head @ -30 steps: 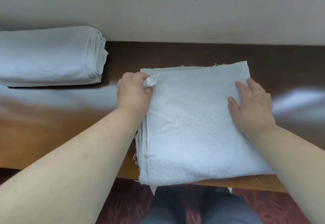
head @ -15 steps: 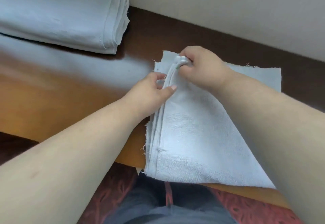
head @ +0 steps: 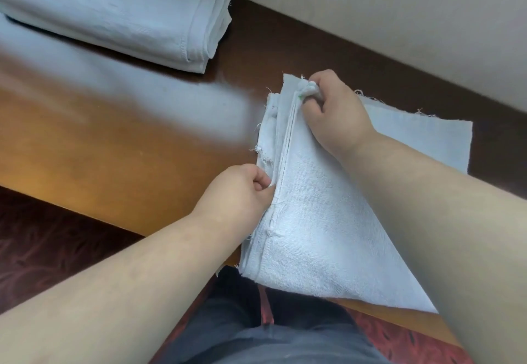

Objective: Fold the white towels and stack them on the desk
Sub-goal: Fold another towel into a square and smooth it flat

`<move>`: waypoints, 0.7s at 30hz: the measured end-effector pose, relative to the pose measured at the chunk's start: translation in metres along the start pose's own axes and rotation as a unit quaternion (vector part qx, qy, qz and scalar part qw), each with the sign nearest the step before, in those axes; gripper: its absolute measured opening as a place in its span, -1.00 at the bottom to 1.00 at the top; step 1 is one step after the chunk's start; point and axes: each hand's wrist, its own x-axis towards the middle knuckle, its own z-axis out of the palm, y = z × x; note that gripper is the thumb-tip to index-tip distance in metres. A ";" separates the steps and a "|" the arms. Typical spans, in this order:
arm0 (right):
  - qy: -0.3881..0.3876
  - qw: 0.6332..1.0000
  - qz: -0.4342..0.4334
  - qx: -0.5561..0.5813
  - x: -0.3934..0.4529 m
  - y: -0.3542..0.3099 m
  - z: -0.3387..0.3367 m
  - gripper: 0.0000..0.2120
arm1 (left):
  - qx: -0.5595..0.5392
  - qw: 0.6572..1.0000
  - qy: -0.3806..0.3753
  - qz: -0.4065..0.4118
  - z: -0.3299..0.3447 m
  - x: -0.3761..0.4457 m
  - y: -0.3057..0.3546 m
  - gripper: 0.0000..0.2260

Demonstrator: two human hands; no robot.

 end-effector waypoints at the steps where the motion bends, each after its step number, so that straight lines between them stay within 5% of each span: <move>1: 0.009 1.000 -0.003 0.008 -0.001 -0.001 0.000 -0.92 | 0.015 1.000 -0.015 -0.002 -0.001 -0.003 0.000 -0.90; 7: 0.033 0.999 -0.003 0.007 0.005 -0.007 -0.004 -0.92 | 0.120 0.986 -0.111 -0.017 -0.007 -0.021 -0.001 -0.86; 11: 0.004 0.999 -0.010 -0.054 0.013 -0.005 -0.002 -0.88 | 0.033 0.985 -0.156 -0.058 -0.008 -0.037 -0.012 -0.93; 16: -0.012 0.993 -0.020 -0.114 0.017 -0.006 0.005 -0.77 | -0.167 0.959 -0.170 -0.154 -0.008 -0.049 -0.017 -0.78; 21: 0.013 0.993 0.001 -0.120 0.019 -0.005 0.002 -0.72 | -0.127 0.973 -0.144 -0.127 -0.012 -0.052 -0.013 -0.89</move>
